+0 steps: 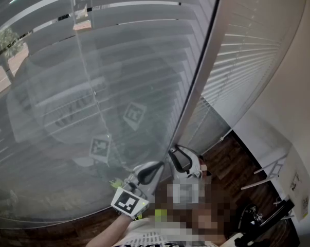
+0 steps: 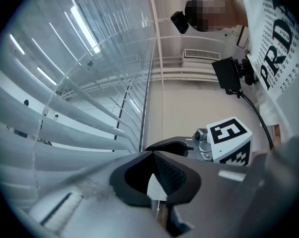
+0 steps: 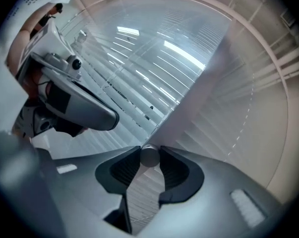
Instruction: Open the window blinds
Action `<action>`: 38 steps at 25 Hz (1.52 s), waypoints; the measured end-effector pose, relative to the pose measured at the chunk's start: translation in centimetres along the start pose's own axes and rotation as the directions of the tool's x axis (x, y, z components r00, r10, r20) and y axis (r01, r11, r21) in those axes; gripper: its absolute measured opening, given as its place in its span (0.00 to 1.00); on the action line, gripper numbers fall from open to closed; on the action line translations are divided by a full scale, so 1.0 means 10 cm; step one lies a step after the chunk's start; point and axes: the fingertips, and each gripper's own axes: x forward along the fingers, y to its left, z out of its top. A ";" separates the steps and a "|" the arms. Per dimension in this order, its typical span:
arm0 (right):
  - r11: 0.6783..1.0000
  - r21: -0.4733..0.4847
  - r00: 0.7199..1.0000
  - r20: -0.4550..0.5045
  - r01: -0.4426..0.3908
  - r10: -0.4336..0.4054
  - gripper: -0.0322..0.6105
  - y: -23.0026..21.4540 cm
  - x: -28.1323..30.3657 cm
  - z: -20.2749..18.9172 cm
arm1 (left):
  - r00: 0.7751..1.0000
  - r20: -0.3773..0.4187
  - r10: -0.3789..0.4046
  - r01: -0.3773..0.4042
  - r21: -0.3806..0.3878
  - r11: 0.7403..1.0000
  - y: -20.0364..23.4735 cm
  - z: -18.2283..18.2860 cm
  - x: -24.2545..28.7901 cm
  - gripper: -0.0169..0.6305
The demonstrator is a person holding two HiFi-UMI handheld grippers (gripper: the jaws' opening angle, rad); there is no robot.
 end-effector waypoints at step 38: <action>0.622 0.774 0.988 0.154 -0.115 -0.009 0.25 -0.13 -0.01 -0.12 | 1.000 -0.011 -0.010 0.009 -0.015 1.000 -0.01 -0.02 0.01 0.01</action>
